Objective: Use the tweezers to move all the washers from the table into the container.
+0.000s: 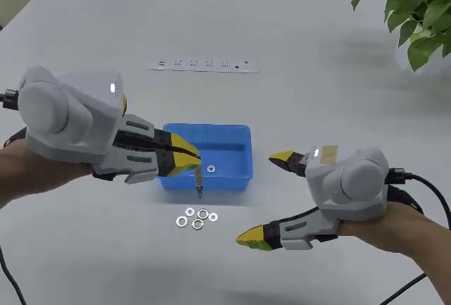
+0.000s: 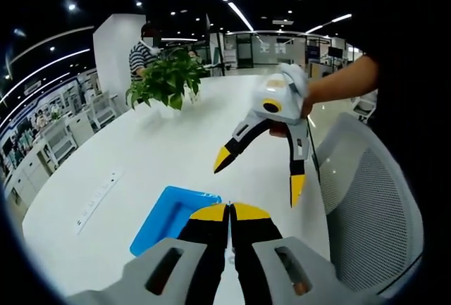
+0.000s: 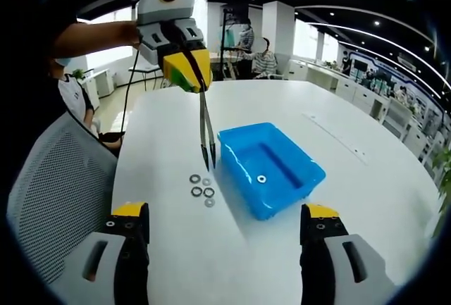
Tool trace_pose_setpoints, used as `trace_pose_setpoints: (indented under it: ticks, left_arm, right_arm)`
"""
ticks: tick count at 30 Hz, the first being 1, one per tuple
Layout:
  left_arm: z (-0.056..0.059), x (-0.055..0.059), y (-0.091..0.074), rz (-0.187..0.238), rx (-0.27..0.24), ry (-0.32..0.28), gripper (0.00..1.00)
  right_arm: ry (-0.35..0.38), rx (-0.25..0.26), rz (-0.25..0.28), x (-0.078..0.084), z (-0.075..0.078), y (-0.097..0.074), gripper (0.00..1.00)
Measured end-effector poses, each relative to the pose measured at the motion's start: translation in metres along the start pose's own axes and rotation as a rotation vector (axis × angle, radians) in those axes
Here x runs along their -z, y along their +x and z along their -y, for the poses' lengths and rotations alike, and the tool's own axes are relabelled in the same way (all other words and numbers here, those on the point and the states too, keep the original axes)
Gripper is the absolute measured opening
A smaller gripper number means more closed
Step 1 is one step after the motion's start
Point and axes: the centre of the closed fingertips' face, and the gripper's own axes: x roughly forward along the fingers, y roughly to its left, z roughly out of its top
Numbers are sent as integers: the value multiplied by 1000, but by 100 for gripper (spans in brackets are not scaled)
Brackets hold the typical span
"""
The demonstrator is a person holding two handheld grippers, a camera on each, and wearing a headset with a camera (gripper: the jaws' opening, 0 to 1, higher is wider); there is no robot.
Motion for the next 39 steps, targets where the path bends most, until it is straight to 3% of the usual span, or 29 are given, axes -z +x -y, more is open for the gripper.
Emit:
trace_pose_setpoints:
  ticks: [33,39]
  left_arm:
    - [25,40,17,-59,56,-47,5]
    - [27,43,20,-59,64,-50,5]
  right_arm:
    - [-8,-17,-9,4,-8,1,87]
    - [-9,-23,-11,4,-10,1,86]
